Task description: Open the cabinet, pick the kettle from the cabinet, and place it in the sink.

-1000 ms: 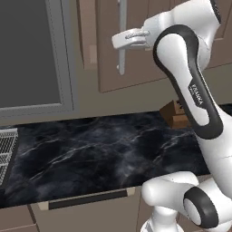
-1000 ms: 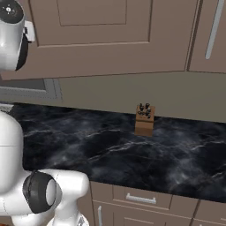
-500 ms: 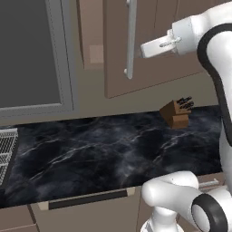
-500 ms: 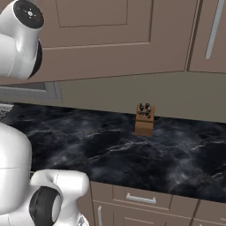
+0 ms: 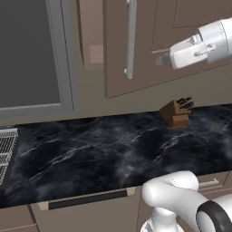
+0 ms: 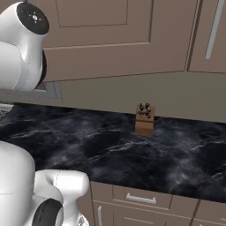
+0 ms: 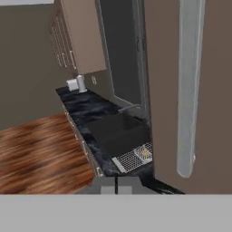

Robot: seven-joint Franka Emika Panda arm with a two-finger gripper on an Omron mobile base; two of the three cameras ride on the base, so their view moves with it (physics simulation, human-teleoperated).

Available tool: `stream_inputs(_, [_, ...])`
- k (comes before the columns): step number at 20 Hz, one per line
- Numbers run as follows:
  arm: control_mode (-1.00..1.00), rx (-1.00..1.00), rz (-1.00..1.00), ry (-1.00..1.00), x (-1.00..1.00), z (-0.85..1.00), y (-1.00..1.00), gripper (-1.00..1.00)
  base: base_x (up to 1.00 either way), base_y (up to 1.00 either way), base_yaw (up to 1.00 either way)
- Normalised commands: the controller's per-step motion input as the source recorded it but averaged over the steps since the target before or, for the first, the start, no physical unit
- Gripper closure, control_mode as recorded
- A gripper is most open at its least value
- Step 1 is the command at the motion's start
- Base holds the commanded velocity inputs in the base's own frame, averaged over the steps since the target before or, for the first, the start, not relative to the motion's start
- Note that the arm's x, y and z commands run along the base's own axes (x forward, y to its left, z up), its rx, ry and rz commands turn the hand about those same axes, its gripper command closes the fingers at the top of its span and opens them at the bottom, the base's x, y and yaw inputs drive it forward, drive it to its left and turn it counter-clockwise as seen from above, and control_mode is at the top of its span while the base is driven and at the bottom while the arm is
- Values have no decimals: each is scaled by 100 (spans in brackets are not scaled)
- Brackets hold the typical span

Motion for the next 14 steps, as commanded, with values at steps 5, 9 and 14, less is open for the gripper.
stream_inputs(5, [-100, 0, 0, 21, -28, 0, 44, -100, 0, 0, 0])
stream_inputs(9, [-100, 0, 0, 28, -14, -2, 49, -100, 0, 0, 0])
stream_inputs(14, [-100, -1, -12, 22, -4, -19, 52, -100, 0, 0, 0])
